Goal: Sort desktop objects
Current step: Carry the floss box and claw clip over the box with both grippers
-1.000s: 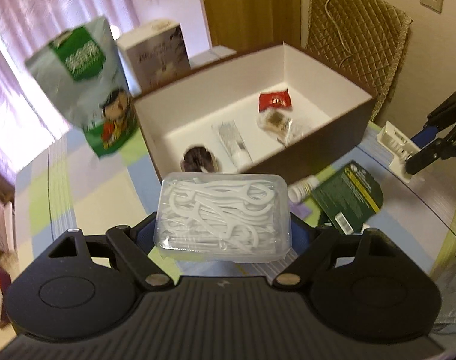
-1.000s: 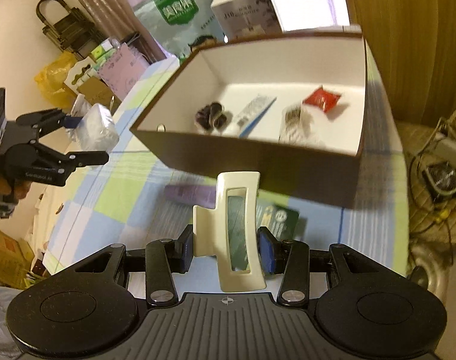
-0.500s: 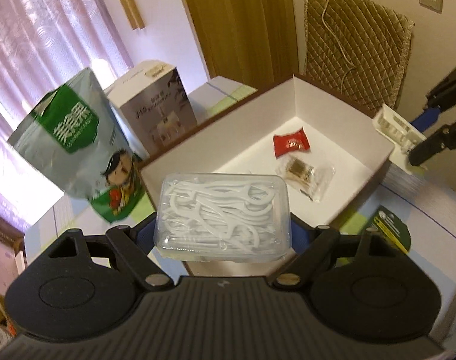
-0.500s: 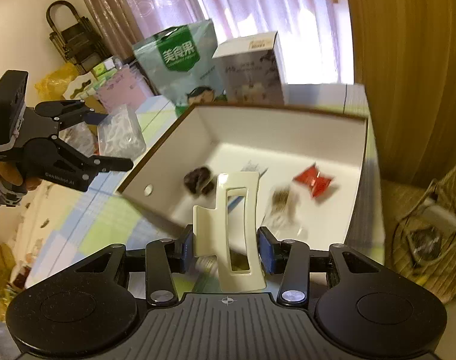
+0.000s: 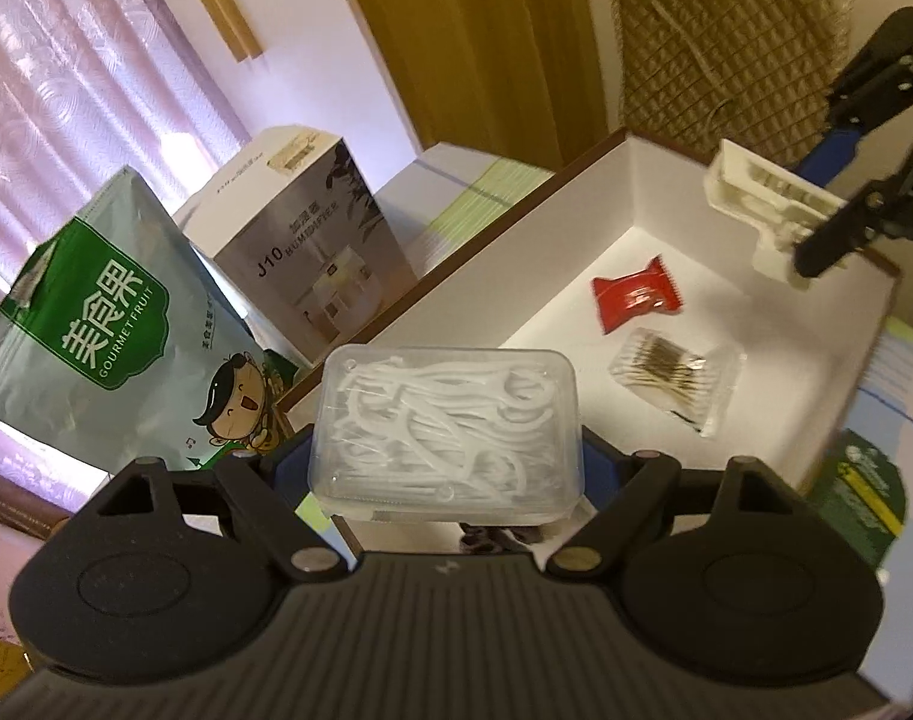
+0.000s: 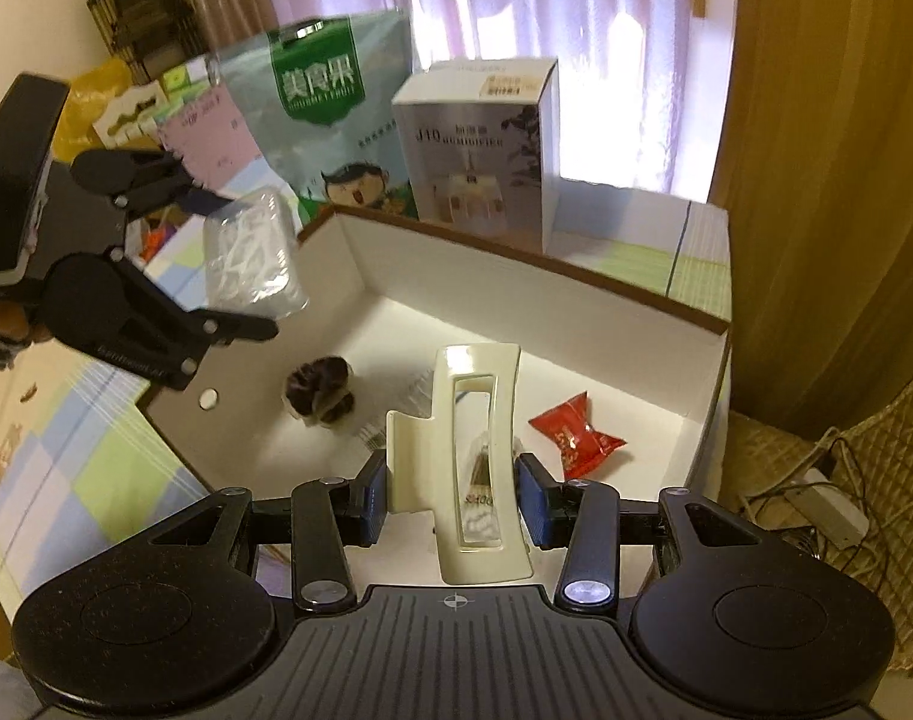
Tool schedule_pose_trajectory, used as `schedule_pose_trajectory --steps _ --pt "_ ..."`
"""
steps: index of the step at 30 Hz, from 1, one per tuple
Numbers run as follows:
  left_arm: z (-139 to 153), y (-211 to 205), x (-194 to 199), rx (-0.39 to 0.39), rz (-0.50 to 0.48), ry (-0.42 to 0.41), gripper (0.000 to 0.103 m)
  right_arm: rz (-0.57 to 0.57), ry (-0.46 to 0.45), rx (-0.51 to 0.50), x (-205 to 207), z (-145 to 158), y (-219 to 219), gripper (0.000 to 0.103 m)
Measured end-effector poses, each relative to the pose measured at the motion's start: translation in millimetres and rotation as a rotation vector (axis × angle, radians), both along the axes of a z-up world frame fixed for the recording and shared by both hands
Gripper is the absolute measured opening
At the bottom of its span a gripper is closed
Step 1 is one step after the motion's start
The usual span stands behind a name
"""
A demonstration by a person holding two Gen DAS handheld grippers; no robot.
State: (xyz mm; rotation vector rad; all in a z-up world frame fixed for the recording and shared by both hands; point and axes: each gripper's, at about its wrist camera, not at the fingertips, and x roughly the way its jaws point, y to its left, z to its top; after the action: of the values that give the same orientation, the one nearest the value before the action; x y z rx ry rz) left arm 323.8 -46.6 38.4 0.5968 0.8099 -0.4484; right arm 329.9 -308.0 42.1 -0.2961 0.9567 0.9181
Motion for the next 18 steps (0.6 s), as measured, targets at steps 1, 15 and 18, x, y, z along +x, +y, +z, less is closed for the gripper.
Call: schedule_pose_trajectory --steps 1,15,18 --pt "-4.3 -1.2 4.7 0.003 0.004 0.004 0.083 0.003 0.011 -0.01 2.7 -4.8 1.5 0.046" --pt "-54.6 -3.1 53.2 0.052 0.003 0.074 0.083 0.055 0.064 -0.146 37.8 -52.9 14.5 0.046" --pt "-65.0 -4.3 63.1 0.067 0.007 0.084 0.083 0.065 0.068 -0.143 42.1 -56.4 16.0 0.046"
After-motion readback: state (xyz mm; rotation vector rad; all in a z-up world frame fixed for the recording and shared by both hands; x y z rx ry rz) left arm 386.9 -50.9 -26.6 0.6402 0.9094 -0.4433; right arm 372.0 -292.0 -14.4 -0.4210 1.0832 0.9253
